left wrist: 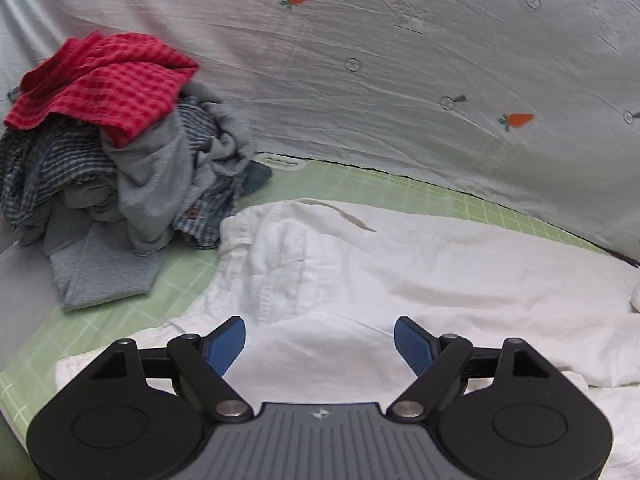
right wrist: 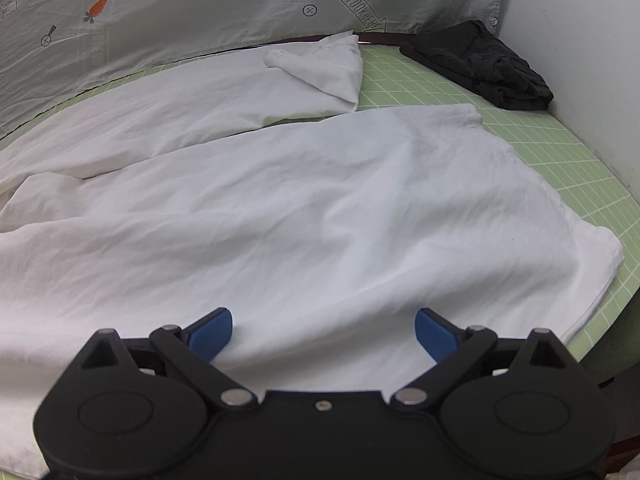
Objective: Fold clothes
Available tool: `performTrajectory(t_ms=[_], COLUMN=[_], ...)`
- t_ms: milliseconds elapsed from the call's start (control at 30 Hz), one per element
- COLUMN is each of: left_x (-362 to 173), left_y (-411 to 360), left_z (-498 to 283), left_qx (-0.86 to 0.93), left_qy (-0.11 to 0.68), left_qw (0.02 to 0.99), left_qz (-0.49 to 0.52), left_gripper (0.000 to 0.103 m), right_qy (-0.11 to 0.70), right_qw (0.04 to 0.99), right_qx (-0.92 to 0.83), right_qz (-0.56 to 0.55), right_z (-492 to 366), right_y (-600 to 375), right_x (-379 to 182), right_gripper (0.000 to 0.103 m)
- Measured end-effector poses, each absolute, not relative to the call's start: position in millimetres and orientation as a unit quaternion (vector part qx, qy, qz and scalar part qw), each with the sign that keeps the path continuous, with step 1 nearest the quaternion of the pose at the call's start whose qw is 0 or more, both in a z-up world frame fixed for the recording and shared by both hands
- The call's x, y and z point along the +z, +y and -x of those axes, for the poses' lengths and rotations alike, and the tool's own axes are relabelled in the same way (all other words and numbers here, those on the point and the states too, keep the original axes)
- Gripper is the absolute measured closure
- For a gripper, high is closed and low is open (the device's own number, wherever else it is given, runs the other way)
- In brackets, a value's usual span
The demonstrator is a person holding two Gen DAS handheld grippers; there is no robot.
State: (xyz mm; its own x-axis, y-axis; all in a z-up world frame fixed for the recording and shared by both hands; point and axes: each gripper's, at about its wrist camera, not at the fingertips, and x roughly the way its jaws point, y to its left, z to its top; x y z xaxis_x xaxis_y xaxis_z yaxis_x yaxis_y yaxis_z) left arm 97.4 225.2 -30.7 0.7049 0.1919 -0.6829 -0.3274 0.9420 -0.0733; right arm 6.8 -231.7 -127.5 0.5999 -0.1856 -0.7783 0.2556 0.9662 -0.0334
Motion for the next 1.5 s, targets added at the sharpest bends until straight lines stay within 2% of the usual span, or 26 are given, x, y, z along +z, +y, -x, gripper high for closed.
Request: performTrajectory(t_ms=[367,700,900,1133,1167,1233,1267,1367,1433,1500], left_x=[-72.0,-103.2,-105.1,-107.1,-106.4,-105.9,-105.9,-106.5,-106.7,-106.9], left_y=[90.9,50.0,27.3,19.0,16.6,11.2,8.9,6.1,7.5,9.1], left_z=[-123.3,-111.2,-99.8,-100.0,-102.1,-104.7,-105.5,-104.5,-103.0,-101.6], left_qx=[0.062,0.161,0.225,0.283,0.286,0.290,0.293,0.303,0.308,0.308], left_qy=[0.425,0.500,0.480,0.480,0.485,0.489,0.489,0.485,0.483,0.481], left_qw=[0.903,0.848,0.845,0.827,0.824,0.821,0.821,0.819,0.818,0.819], left_qz=[0.002,0.065,0.067,0.073,0.064,0.044,0.037,0.037,0.048,0.055], left_gripper=[0.021,0.021,0.015,0.002,0.000,0.000,0.000,0.000,0.000,0.000], right_qy=[0.436,0.434,0.423,0.415,0.418,0.425,0.428,0.427,0.424,0.415], right_qw=[0.889,0.894,0.901,0.908,0.907,0.905,0.904,0.904,0.905,0.909], right_qx=[-0.130,-0.111,-0.094,-0.064,-0.052,-0.027,-0.016,0.004,0.023,0.033], right_qz=[-0.055,0.009,0.003,0.002,-0.001,-0.008,-0.011,-0.007,-0.007,-0.010], right_z=[-25.4,-64.4,-118.6,-184.3,-189.2,-198.9,-202.3,-198.3,-193.9,-188.3], right_y=[-296.2,-387.9,-447.4,-476.7,-477.2,-478.3,-478.4,-473.6,-472.6,-476.2], right_x=[-134.3,-123.9,-125.1,-130.0,-131.1,-133.3,-133.9,-130.1,-127.4,-123.3], right_gripper=[0.000,0.000,0.000,0.002,0.005,0.020,0.022,0.043,0.083,0.092])
